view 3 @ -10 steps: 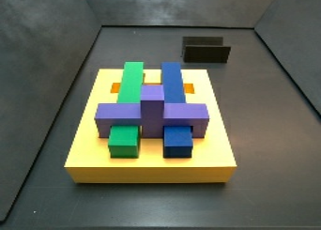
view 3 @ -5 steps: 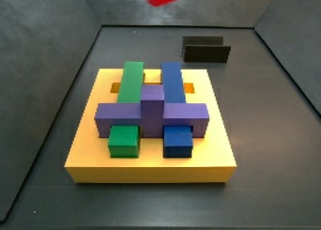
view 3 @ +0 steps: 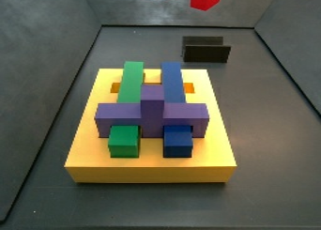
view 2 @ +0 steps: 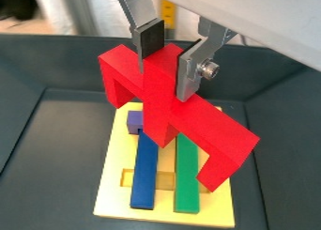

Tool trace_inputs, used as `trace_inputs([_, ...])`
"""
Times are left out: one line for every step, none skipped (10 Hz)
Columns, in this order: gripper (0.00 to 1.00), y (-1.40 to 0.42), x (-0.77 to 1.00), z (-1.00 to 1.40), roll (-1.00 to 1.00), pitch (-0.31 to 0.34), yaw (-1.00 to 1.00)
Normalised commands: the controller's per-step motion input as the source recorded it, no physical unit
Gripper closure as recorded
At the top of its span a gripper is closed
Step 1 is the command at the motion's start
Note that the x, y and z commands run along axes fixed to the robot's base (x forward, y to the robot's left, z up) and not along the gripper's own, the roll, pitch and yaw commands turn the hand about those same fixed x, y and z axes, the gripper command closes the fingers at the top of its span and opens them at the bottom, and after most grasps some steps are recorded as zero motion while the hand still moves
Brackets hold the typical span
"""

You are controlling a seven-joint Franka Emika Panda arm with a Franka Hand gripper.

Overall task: Pick up the red object. Move up. Move to above the board. Insert the red object.
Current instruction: Move to above the board.

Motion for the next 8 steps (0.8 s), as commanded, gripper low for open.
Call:
trace_inputs([1.0,-0.04,0.04,0.03,0.0,0.091,1.0])
trace_inputs([1.0,-0.03,0.04,0.03,0.0,0.102,1.0])
trace_inputs([1.0,-0.02,0.05,0.03,0.0,0.114,1.0])
trace_inputs([1.0,-0.02,0.05,0.03,0.01,0.144,1.0])
trace_inputs([1.0,-0.02,0.05,0.03,0.02,0.161,1.0])
trace_inputs([1.0,-0.02,0.05,0.03,0.03,0.195,1.0])
trace_inputs([1.0,-0.02,0.06,0.03,0.04,0.201,0.76])
trace_inputs([1.0,-0.02,0.07,0.03,0.04,0.177,0.43])
